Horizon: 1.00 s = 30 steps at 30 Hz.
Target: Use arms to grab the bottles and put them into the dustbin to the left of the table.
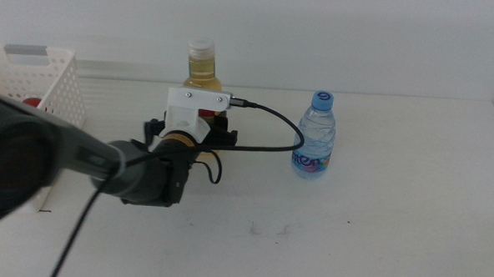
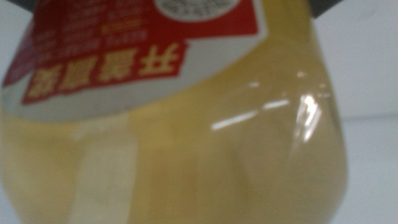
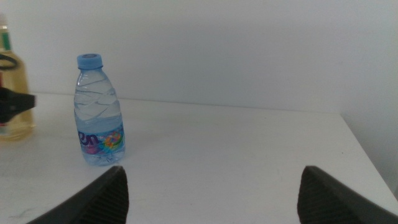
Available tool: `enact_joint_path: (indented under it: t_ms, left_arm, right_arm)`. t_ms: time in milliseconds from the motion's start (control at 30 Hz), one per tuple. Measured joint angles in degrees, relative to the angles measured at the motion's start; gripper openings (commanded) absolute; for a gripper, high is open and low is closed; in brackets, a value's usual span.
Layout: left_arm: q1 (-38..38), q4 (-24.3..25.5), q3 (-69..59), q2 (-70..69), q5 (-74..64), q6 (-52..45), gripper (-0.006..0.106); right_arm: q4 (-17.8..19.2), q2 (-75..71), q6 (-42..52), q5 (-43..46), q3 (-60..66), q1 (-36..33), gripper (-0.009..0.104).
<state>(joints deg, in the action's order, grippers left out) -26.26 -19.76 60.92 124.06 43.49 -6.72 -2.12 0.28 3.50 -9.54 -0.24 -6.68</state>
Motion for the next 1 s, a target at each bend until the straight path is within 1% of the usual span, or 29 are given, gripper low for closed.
enact_joint_path:
  t_ms: [67, 167, 233, 300, 367, 433, 500, 533, 600, 667, 700, 733, 767, 800, 867, 933, 1000]
  left_arm:
    - [-0.1, -2.4, -2.8, -4.5, -3.9, -2.4, -0.002]
    - [-0.6, -7.8, -5.1, -13.3, -13.0, -8.3, -0.002]
    - [-0.6, -13.6, -5.6, -19.2, -19.9, -14.2, -0.002]
    - [-0.5, -16.8, -5.6, -23.9, -26.2, -21.1, -0.002]
    - [-0.1, -18.8, -5.6, -29.5, -33.5, -26.8, -0.002]
    - [2.1, -19.2, -4.1, -34.7, -46.5, -29.3, 0.0]
    - [5.4, -16.4, -1.3, -38.4, -58.4, -28.9, 0.001]
    - [7.5, -12.9, 0.4, -39.7, -63.7, -27.1, 0.003]
    - [11.3, -3.5, 3.8, -40.9, -71.3, -20.3, 0.006]
    - [15.7, 9.8, 7.8, -41.0, -77.2, -9.8, 0.009]
    - [18.0, 14.8, 9.3, -40.9, -79.3, -5.6, 0.01]
    - [20.3, 21.1, 11.5, -40.6, -82.3, -0.1, 0.011]
    - [22.9, 24.9, 13.3, -39.9, -84.3, 2.6, 0.011]
    - [25.1, 27.0, 14.8, -39.2, -86.1, 4.8, 0.011]
    - [30.6, 29.4, 18.1, -37.1, -90.5, 6.7, 0.011]
    - [35.0, 29.7, 21.2, -35.0, -94.2, 6.3, 0.011]
    - [38.7, 28.3, 22.8, -33.0, -96.9, 4.3, 0.011]
  right_arm:
    - [0.0, 0.0, 0.0, 0.0, 0.0, 0.0, 0.085]
    - [0.0, 0.0, 0.0, 0.0, 0.0, 0.0, 0.085]
    - [0.0, 0.0, 0.0, 0.0, 0.0, 0.0, 0.085]
    - [0.0, 0.0, 0.0, 0.0, 0.0, 0.0, 0.085]
    - [0.0, 0.0, 0.0, 0.0, 0.0, 0.0, 0.085]
    - [0.0, 0.0, 0.0, 0.0, 0.0, 0.0, 0.085]
    - [0.0, 0.0, 0.0, 0.0, 0.0, 0.0, 0.085]
    - [0.0, 0.0, 0.0, 0.0, 0.0, 0.0, 0.085]
    - [0.0, 0.0, 0.0, 0.0, 0.0, 0.0, 0.085]
    - [0.0, 0.0, 0.0, 0.0, 0.0, 0.0, 0.085]
    - [0.0, 0.0, 0.0, 0.0, 0.0, 0.0, 0.085]
    - [0.0, 0.0, 0.0, 0.0, 0.0, 0.0, 0.085]
    - [0.0, 0.0, 0.0, 0.0, 0.0, 0.0, 0.085]
    - [0.0, 0.0, 0.0, 0.0, 0.0, 0.0, 0.085]
    - [0.0, 0.0, 0.0, 0.0, 0.0, 0.0, 0.085]
    - [0.0, 0.0, 0.0, 0.0, 0.0, 0.0, 0.085]
    - [0.0, 0.0, 0.0, 0.0, 0.0, 0.0, 0.085]
